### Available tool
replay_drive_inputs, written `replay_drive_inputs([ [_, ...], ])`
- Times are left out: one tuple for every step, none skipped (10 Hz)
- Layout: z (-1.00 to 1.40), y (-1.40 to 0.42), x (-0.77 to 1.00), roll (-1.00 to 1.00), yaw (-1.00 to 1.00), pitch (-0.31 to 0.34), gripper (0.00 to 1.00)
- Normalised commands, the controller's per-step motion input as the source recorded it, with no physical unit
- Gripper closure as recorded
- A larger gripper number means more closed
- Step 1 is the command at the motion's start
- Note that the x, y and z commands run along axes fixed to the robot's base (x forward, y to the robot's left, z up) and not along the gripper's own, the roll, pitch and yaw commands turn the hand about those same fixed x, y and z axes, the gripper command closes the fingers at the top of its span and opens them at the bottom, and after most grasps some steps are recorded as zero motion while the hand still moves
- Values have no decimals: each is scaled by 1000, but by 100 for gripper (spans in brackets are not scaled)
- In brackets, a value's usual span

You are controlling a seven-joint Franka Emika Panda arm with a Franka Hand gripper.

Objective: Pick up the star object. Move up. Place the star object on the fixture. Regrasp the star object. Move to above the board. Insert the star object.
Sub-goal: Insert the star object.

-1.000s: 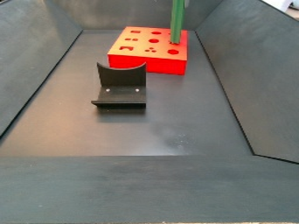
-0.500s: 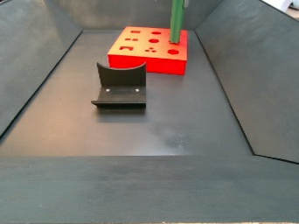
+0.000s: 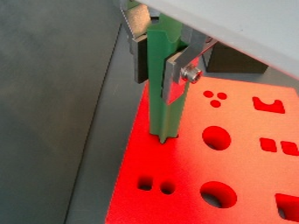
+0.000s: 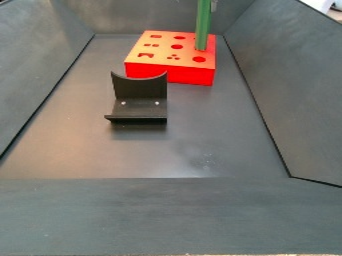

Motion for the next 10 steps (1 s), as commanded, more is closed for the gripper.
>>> replay_drive_inputs([
  [-91, 26, 0, -20, -54, -6, 100],
  [-186, 17, 0, -60, -51, -67, 100],
  [-360, 157, 234, -116, -120, -107, 100],
  [-474, 286, 251, -223, -120, -100, 100],
  [-514, 289, 220, -224, -54, -64, 100],
  [-509, 9, 0, 0, 0, -29, 100],
  [-520, -111, -129, 213, 0, -30, 100],
  [-614, -197, -134, 351, 37, -63, 100],
  [-657, -151, -20, 333, 23, -59, 100],
  [-589, -60, 0, 233, 0, -57, 100],
])
